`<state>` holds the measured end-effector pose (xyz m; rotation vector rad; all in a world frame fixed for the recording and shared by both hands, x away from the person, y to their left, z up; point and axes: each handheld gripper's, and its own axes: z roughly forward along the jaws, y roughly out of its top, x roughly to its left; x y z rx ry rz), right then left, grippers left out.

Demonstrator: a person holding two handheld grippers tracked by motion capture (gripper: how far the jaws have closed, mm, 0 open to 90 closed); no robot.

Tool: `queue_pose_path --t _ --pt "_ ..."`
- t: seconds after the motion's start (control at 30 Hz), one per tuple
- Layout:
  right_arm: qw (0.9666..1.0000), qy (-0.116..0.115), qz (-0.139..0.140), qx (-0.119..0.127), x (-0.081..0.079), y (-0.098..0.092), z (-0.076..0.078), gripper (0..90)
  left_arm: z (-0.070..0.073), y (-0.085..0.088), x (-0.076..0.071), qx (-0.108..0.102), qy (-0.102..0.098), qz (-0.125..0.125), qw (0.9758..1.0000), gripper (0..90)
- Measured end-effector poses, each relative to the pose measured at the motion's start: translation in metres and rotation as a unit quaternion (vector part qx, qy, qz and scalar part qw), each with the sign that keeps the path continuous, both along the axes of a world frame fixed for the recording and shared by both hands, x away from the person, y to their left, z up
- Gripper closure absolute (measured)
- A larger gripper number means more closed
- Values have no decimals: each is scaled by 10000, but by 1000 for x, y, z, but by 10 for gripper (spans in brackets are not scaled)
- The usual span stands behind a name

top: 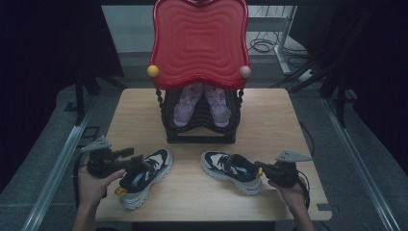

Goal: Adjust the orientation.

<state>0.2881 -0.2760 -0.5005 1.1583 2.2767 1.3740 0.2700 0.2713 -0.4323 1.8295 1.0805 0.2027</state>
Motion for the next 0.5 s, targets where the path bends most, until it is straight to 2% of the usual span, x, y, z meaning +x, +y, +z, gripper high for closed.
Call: queue_pose_path --t 0.27,0.37,0.5 --pt "10000 50 7 -6 -16 0 1 899 1 2 -1 0 -13 23 10000 427" --pt "9999 77 -15 98 -20 1 -1 899 2 2 0 -10 -24 29 10000 427" --pt "9999 111 -19 100 -26 0 -2 899 2 2 1 -5 -22 11 10000 426"
